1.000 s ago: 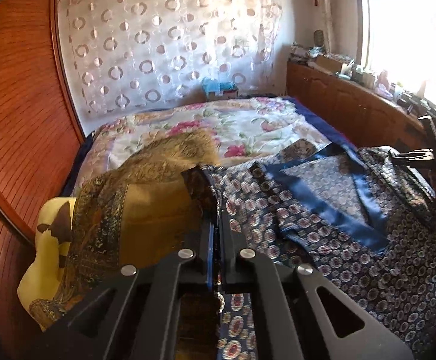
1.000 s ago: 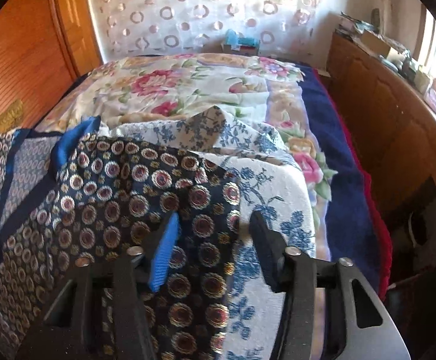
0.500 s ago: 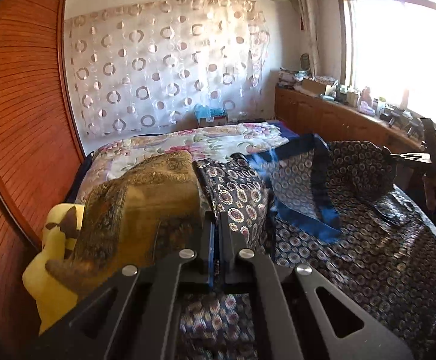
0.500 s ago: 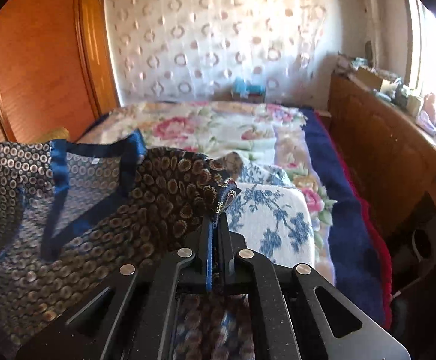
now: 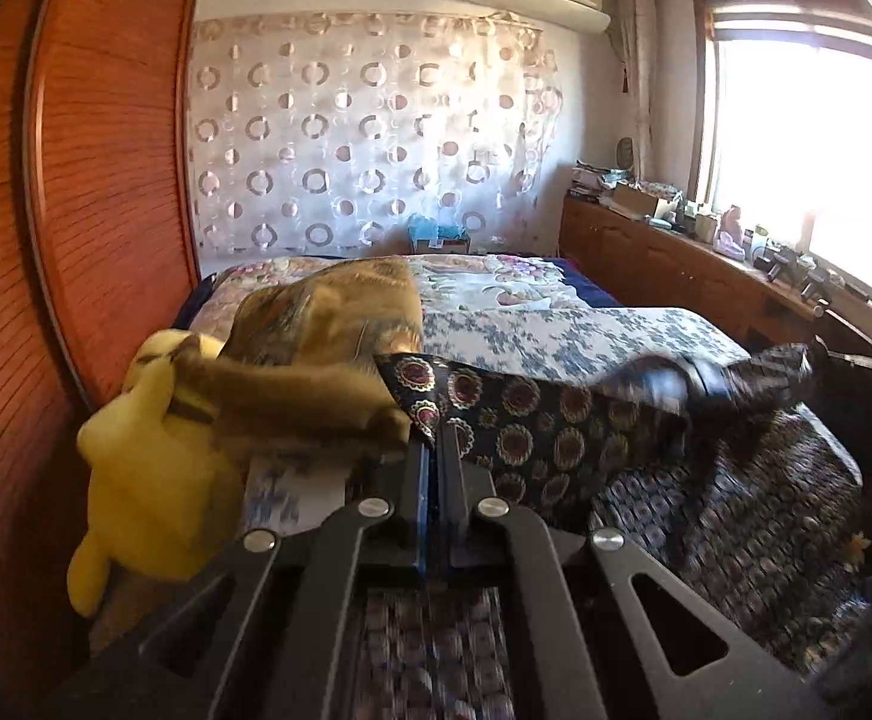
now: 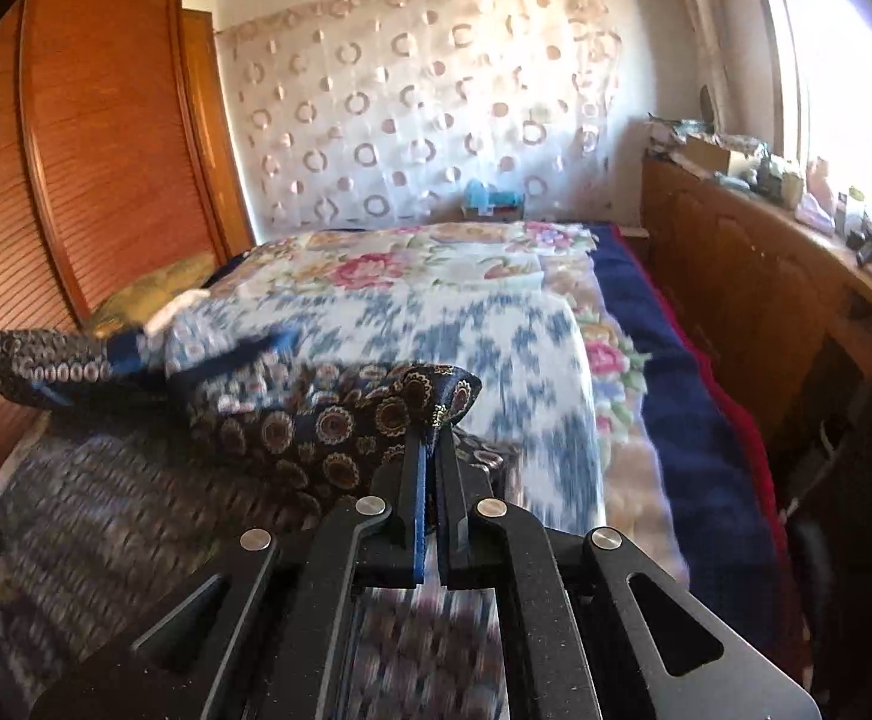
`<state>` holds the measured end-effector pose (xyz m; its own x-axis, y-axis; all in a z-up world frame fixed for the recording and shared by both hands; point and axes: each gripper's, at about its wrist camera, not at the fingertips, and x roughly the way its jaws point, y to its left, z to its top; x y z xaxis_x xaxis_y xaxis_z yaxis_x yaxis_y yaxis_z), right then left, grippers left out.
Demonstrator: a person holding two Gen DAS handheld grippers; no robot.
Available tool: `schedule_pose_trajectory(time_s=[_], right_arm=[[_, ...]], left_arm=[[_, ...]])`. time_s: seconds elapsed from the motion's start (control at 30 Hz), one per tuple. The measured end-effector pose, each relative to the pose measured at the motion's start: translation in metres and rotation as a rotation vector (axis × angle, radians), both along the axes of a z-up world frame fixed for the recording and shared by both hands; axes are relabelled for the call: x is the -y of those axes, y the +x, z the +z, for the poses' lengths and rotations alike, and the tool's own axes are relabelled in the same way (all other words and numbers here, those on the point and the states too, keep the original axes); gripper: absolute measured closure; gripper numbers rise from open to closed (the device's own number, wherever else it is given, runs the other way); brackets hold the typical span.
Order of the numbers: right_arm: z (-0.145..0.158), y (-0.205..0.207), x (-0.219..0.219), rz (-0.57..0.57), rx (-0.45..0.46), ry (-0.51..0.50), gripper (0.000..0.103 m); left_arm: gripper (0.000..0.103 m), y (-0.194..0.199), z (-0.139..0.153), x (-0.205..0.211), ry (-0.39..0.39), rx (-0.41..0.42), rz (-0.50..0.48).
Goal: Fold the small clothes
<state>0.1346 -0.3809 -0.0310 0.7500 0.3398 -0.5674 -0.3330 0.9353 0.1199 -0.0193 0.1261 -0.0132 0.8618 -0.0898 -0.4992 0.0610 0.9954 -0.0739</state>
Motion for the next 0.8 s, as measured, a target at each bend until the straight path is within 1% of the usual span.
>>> schedule_pose_trajectory(time_s=[0.13, 0.27, 0.33, 0.4, 0.47, 0.5, 0.53, 0.57, 0.6, 0.63, 0.67, 0.73, 0.8], right_arm=[[0.000, -0.043, 0.009, 0.008, -0.011, -0.024, 0.103], [0.009, -0.082, 0.025, 0.005, -0.006, -0.027, 0.103], [0.008, -0.092, 0.032, 0.009, -0.022, -0.022, 0.103], [0.002, -0.099, 0.034, 0.012, -0.049, -0.039, 0.103], [-0.006, -0.098, 0.030, 0.018, -0.078, -0.057, 0.103], [-0.008, -0.098, 0.029, 0.016, -0.089, -0.073, 0.103], [-0.009, -0.099, 0.030, 0.016, -0.093, -0.086, 0.099], [-0.006, -0.099, 0.028, 0.024, -0.091, -0.105, 0.089], [-0.003, -0.100, 0.029, 0.029, -0.081, -0.119, 0.082], [0.000, -0.104, 0.030, 0.024, -0.066, -0.125, 0.073], [0.004, -0.103, 0.034, 0.019, -0.056, -0.119, 0.071], [0.010, -0.101, 0.036, 0.016, -0.042, -0.116, 0.069], [0.017, -0.093, 0.034, 0.009, -0.020, -0.128, 0.063]], left_arm=[[0.103, -0.033, 0.000, -0.005, 0.014, -0.013, 0.006], [0.103, -0.046, -0.004, -0.011, 0.004, -0.042, 0.026], [0.100, -0.047, -0.006, -0.014, 0.004, -0.052, 0.049], [0.100, -0.049, -0.006, -0.019, -0.017, -0.038, 0.054], [0.099, -0.049, -0.005, -0.025, -0.034, -0.040, 0.069], [0.094, -0.049, -0.005, -0.026, -0.039, -0.044, 0.074], [0.089, -0.048, -0.004, -0.028, -0.044, -0.049, 0.069], [0.087, -0.047, -0.004, -0.028, -0.045, -0.054, 0.055], [0.083, -0.046, -0.004, -0.028, -0.041, -0.058, 0.048], [0.078, -0.043, -0.004, -0.026, -0.033, -0.064, 0.047], [0.077, -0.039, -0.005, -0.025, -0.024, -0.075, 0.043], [0.070, -0.032, -0.007, -0.021, -0.012, -0.093, 0.037], [0.067, -0.027, -0.010, -0.019, -0.010, -0.097, 0.030]])
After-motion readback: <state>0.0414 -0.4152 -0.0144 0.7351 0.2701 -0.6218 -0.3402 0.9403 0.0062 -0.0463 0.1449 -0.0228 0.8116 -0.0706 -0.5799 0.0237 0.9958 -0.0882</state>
